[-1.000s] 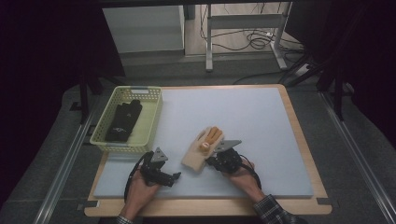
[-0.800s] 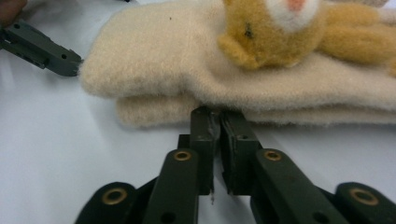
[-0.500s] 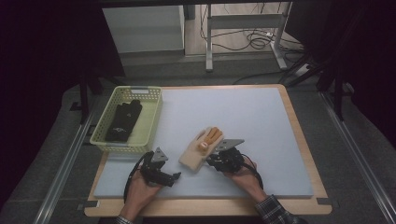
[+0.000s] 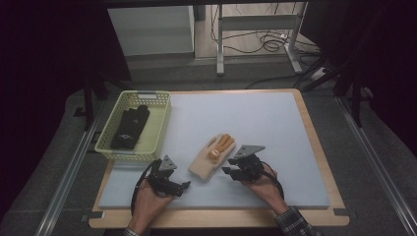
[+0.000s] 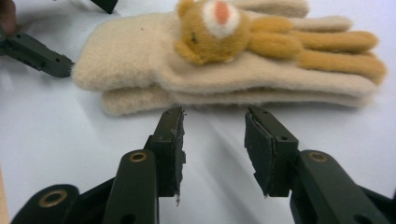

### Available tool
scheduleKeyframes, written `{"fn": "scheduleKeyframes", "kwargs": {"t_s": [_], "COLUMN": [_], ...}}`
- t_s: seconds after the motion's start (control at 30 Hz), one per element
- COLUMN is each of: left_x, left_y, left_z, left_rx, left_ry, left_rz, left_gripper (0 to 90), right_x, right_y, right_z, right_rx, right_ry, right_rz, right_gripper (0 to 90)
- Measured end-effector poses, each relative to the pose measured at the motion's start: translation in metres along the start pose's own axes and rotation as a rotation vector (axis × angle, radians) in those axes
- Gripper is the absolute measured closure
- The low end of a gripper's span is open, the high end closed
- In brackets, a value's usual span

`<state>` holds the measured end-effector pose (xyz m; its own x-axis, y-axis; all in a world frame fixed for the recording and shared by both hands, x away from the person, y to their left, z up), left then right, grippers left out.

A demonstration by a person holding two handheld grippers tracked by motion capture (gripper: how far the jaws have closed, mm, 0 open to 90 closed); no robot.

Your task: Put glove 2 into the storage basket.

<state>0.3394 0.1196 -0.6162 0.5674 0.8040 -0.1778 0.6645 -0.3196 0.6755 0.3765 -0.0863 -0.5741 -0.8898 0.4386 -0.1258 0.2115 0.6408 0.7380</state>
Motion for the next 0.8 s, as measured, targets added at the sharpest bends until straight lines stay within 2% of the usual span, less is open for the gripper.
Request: {"fn": "scheduleKeyframes", "kwargs": {"t_s": [0.43, 0.8], "left_x": [0.000, 0.000], "left_y": [0.000, 0.000], "left_z": [0.000, 0.000], "left_rx": [0.000, 0.000], "left_ry": [0.001, 0.001], "left_rz": [0.001, 0.001], "left_gripper": [1.8, 1.8], "right_x": [-0.012, -0.029], "right_y": [-0.008, -0.021], "right_z": [-0.022, -0.048], "right_rx": [0.003, -0.005], "right_ry": [-0.043, -0.086], "right_rz": [0.011, 0.059], "right_gripper": [38.3, 25.6]}}
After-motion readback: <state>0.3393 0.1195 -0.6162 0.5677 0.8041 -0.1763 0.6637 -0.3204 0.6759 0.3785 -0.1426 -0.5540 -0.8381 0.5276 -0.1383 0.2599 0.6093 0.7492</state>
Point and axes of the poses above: each handheld gripper's, and its own axes: z roughly forward along the jaws, y roughly out of its top, x roughly to its left, the point moved 9 cm from there along z, roughly forward along the jaws, and after that the axes turned 11 degrees about -z, right-handed, at the moved point
